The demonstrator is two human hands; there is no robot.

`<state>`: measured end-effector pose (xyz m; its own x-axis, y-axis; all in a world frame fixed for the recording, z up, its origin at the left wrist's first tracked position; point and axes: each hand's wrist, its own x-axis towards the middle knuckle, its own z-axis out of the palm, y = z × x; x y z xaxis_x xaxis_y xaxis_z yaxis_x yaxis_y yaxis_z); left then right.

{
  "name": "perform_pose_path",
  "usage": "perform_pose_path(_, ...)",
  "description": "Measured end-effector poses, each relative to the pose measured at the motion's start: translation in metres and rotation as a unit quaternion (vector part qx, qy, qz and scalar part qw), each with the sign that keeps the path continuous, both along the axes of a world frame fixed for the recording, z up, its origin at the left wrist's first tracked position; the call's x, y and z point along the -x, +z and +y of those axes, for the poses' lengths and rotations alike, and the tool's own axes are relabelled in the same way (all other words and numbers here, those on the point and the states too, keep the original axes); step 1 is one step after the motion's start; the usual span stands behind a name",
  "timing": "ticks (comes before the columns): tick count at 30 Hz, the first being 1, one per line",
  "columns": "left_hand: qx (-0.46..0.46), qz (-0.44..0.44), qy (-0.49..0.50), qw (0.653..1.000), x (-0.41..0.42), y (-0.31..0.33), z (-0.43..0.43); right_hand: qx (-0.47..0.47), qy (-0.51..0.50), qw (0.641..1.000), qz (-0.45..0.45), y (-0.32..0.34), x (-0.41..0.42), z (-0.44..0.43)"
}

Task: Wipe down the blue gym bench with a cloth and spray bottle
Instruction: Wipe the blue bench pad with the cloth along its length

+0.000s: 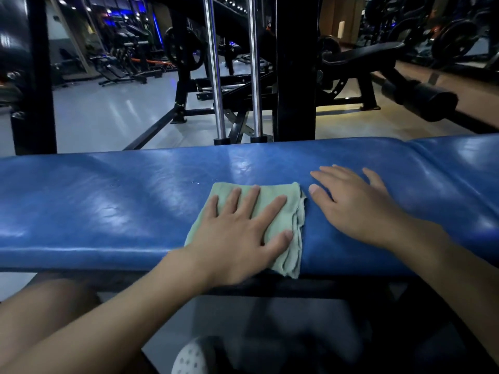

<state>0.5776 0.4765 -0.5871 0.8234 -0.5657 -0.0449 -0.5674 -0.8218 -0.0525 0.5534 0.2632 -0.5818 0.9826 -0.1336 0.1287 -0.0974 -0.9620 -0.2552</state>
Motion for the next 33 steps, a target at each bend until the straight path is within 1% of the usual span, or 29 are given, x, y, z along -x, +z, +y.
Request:
perform_pose_path(1,0.0,0.016,0.003,1.0,-0.011,0.001,-0.003,-0.008,0.003,1.0,0.007,0.0,-0.001,0.001)
perform_pose_path(3,0.006,0.043,0.015,0.999,-0.04,0.004,-0.012,0.007,0.011,0.999,0.038,-0.004,-0.003,0.004)
perform_pose_path(6,0.0,0.044,0.03,0.999,-0.096,0.005,-0.03,0.029,0.015,0.997,0.066,-0.008,-0.005,0.005)
perform_pose_path(8,-0.009,0.039,0.04,0.998,-0.137,0.004,-0.043,0.035,0.015,0.997,0.068,-0.008,-0.006,0.005)
perform_pose_path(11,-0.006,0.06,0.067,0.996,-0.189,0.008,-0.061,0.056,0.012,0.997,0.058,-0.009,-0.007,0.006)
perform_pose_path(15,0.012,0.06,0.083,0.995,-0.213,0.01,-0.072,0.054,0.012,0.997,0.059,-0.009,-0.007,0.006)
perform_pose_path(20,-0.004,0.03,0.054,0.998,-0.171,0.004,-0.052,0.044,0.015,0.997,0.065,-0.009,-0.007,0.004)
perform_pose_path(22,-0.004,0.012,0.037,0.999,-0.137,0.001,-0.037,0.038,0.015,0.997,0.066,-0.01,-0.008,0.004)
perform_pose_path(25,0.006,0.018,0.024,1.0,-0.079,0.001,-0.017,0.031,0.018,0.997,0.067,-0.01,-0.007,0.003)
perform_pose_path(30,-0.012,0.009,0.014,1.0,-0.005,0.001,0.01,0.051,0.013,0.996,0.072,-0.004,-0.003,0.005)
perform_pose_path(32,-0.014,0.011,0.016,1.0,0.004,0.001,0.014,0.078,0.011,0.996,0.049,-0.001,-0.004,0.008)
perform_pose_path(33,-0.011,0.018,0.019,1.0,0.003,0.002,0.013,0.073,0.013,0.997,0.031,0.001,-0.005,0.01)
